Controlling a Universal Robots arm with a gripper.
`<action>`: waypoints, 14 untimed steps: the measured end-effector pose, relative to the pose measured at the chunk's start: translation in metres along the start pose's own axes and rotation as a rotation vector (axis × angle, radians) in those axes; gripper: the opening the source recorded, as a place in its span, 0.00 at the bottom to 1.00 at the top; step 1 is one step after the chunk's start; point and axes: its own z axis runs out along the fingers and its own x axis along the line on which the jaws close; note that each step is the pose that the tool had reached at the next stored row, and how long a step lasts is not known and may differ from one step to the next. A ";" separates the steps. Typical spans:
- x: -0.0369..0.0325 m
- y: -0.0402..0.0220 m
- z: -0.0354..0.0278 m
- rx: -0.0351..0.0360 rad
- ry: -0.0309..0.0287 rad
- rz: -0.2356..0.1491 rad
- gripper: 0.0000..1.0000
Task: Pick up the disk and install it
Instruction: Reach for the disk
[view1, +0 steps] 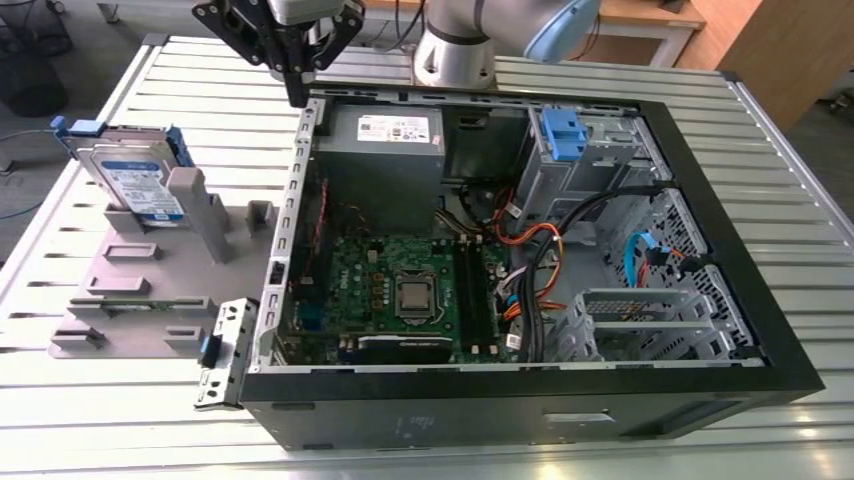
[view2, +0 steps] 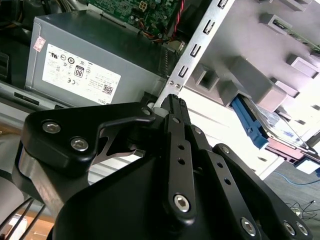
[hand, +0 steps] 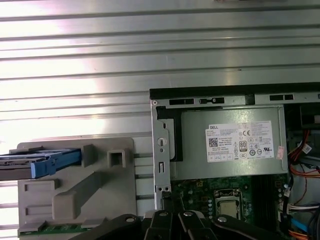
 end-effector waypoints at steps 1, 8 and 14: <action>0.0001 0.0000 0.0000 0.0000 0.0000 0.000 0.11; 0.0013 -0.0001 -0.0001 0.0001 0.0000 0.000 0.11; 0.0061 -0.0005 0.0001 0.0001 0.0001 0.000 0.11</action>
